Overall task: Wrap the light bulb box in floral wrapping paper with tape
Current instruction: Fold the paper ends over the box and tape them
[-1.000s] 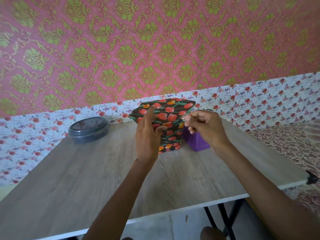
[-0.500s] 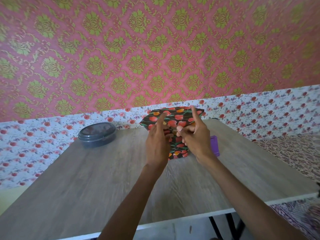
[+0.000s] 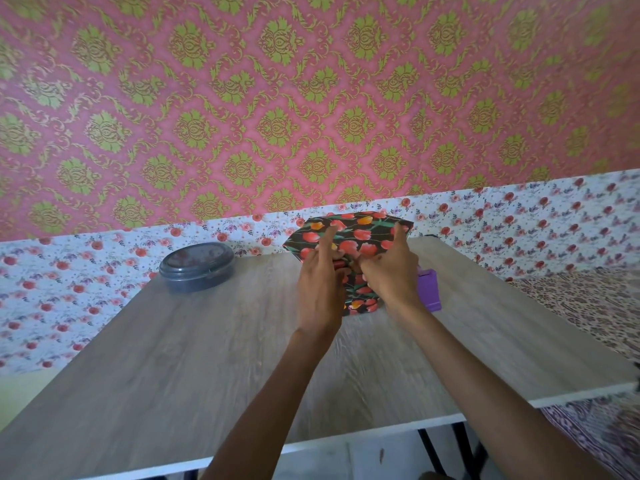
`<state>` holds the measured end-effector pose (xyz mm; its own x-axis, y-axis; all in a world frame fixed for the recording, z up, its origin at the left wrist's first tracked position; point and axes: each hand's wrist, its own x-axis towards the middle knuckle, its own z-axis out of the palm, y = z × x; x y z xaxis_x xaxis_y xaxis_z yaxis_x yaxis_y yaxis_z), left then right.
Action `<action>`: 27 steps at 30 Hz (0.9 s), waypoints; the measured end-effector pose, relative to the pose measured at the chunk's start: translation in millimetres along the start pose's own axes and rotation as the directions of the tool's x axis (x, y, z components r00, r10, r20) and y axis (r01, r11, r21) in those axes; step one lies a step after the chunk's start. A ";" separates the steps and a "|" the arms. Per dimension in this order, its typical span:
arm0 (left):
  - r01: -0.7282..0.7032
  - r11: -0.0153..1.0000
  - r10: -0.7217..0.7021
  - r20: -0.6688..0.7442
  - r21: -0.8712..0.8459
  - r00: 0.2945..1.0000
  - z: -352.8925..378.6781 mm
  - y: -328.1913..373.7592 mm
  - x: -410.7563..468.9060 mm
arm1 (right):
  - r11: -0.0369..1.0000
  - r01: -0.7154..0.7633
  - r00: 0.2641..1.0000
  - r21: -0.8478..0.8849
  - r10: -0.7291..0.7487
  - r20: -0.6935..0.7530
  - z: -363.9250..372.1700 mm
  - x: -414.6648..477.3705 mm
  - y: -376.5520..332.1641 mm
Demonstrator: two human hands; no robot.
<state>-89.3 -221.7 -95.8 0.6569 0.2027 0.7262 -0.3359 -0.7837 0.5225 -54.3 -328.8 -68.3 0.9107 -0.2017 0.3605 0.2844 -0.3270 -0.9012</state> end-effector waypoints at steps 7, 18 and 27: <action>-0.151 0.981 0.157 -0.037 0.118 0.987 4.1 -1.3 0.2 | 0.995 0.009 0.998 -0.096 -0.014 -0.058 -2.9 1.6 -2.7; -0.109 0.990 0.116 -0.081 0.086 0.990 6.1 -0.9 3.5 | 0.989 0.113 0.988 -0.100 -0.122 -0.096 0.5 -10.7 18.2; -0.208 0.965 0.220 -0.061 0.156 0.974 3.6 -0.9 8.5 | 0.971 0.130 0.971 -0.202 -0.166 -0.173 2.0 0.0 44.4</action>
<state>-81.0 -221.4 -91.7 0.5244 0.0609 0.8493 -0.3556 -0.8906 0.2834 -41.1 -341.5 -108.9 0.7849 -0.3011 0.5415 0.3344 -0.5299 -0.7794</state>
